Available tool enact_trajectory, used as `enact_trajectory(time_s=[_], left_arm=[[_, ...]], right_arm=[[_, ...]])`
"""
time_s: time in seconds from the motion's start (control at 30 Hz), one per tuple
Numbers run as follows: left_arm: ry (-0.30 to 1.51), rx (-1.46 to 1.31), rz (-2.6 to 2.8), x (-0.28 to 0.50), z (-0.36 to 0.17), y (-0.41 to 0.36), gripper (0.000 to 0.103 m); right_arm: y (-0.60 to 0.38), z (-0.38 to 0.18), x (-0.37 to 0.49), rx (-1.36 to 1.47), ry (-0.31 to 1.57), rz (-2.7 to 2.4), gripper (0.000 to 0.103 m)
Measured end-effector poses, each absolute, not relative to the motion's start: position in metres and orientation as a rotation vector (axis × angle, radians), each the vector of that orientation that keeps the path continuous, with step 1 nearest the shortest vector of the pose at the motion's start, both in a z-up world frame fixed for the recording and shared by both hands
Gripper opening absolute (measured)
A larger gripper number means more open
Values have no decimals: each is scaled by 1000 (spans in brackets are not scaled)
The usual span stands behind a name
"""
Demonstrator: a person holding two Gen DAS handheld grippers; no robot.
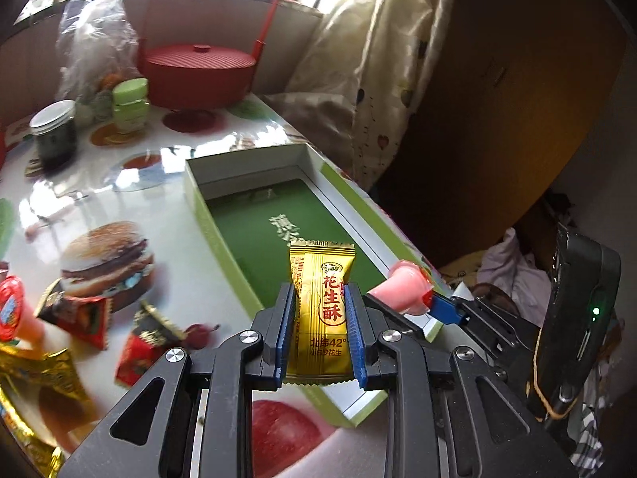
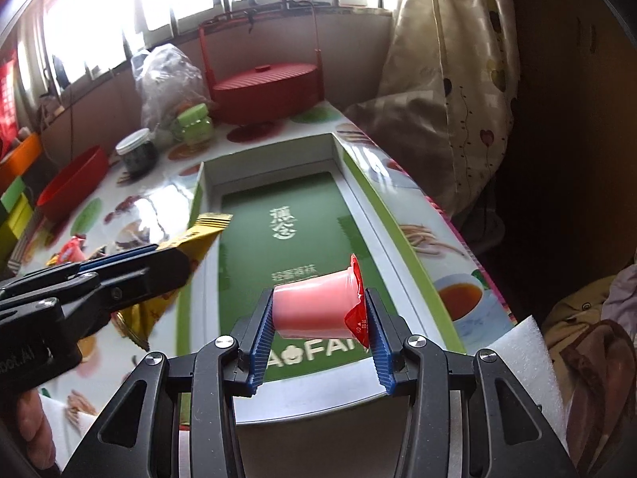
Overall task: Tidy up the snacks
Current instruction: 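Carry the packet with the left tool while the right tool carries the cup into the green box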
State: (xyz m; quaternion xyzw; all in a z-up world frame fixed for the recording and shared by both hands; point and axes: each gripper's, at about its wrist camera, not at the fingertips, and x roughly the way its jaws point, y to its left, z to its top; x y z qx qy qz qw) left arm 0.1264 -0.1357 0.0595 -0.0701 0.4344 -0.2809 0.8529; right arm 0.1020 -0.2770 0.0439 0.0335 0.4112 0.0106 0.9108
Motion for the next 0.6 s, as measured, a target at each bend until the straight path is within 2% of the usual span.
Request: enact_trajectory(time_s=[0.6], left_arm=[[1003,-97,-560,143,37,-163,26]], right_arm=[[-282,27,111,13,880,8,43]])
